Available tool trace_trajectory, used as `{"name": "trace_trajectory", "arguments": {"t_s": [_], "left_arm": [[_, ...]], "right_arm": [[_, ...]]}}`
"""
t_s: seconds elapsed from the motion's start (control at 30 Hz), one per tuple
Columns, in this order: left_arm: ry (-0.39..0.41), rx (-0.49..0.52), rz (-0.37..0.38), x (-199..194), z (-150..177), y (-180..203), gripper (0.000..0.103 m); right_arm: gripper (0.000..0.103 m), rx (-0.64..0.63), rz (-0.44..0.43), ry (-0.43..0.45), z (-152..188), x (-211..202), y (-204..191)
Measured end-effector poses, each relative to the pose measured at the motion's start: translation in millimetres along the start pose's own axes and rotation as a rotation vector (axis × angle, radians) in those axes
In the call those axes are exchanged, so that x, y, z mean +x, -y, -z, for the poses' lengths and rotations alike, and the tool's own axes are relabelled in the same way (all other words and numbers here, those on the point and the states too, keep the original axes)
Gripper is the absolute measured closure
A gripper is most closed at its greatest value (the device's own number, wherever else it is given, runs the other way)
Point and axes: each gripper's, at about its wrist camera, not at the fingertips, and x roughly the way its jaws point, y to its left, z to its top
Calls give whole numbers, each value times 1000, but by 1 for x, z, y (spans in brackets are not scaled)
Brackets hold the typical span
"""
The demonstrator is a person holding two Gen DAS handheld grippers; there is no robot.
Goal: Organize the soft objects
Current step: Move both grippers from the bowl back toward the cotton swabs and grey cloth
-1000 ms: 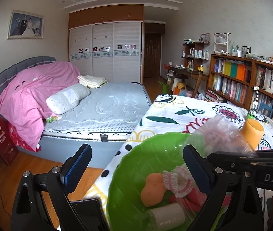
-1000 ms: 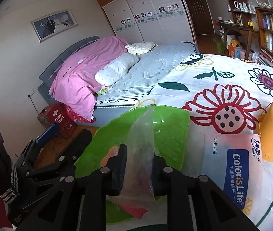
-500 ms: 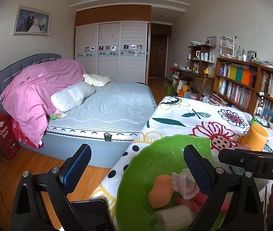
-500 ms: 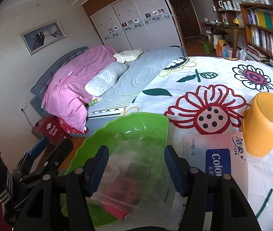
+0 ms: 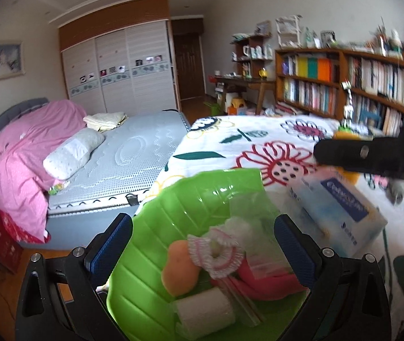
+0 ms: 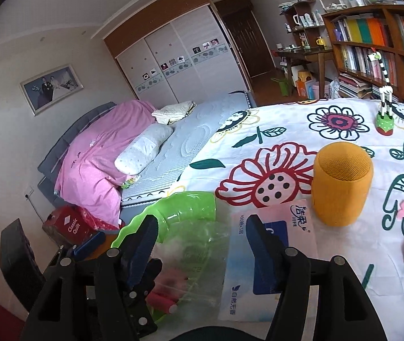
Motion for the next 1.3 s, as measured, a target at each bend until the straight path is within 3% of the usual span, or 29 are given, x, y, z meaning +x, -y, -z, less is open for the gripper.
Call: {"name": "trace_trajectory", "arguments": {"t_s": [0.33, 0.7, 0.8, 1.03, 1.3], "left_arm": [[-38, 154, -89, 12, 1, 19, 3], [-69, 123, -169, 21, 4, -2, 3], [-65, 111, -157, 18, 5, -4, 3], [-60, 36, -42, 8, -2, -11, 3], [-46, 9, 17, -1, -8, -6, 3]], "right_arm": [[34, -11, 24, 77, 3, -27, 6], [30, 21, 27, 124, 5, -48, 22], [30, 17, 34, 125, 8, -53, 25], [29, 28, 88, 114, 19, -63, 46], [29, 86, 220, 98, 37, -85, 99]]}}
